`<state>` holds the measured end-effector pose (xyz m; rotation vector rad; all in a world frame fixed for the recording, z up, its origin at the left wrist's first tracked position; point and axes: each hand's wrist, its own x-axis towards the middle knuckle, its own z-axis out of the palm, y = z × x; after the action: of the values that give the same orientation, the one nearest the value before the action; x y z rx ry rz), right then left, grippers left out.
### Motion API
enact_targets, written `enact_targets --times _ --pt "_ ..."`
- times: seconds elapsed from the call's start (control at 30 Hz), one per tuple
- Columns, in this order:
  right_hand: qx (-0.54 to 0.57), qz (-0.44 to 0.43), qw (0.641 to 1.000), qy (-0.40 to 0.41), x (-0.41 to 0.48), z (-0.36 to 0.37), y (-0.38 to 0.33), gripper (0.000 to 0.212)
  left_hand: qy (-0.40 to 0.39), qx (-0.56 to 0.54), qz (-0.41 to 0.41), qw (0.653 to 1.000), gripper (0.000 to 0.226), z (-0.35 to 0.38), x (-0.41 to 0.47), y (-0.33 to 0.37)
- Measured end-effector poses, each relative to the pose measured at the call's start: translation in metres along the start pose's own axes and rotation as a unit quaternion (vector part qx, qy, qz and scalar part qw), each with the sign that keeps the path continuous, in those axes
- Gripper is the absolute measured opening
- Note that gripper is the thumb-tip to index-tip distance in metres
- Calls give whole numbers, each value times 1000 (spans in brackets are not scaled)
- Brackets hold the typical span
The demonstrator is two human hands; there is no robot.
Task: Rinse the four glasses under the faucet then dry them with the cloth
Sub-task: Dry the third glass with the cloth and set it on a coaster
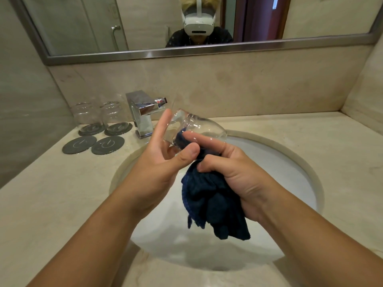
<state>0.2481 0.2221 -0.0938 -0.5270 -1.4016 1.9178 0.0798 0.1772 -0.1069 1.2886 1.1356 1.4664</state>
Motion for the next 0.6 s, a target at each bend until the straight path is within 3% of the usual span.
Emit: enact_targets --times 0.13,0.27,0.47,0.6 --pt "-79 -27 996 0 -1 3 3 62 30 -32 -11 999 111 6 0 3" --pt "-97 -17 995 -1 -2 2 3 60 54 5 -17 998 123 8 1 1" --pt "-9 1 1000 -30 -1 -1 1 58 0 -52 -15 999 116 -1 0 1" --pt "-2 0 1000 -29 1 -3 2 58 3 -40 -4 999 94 2 0 2"
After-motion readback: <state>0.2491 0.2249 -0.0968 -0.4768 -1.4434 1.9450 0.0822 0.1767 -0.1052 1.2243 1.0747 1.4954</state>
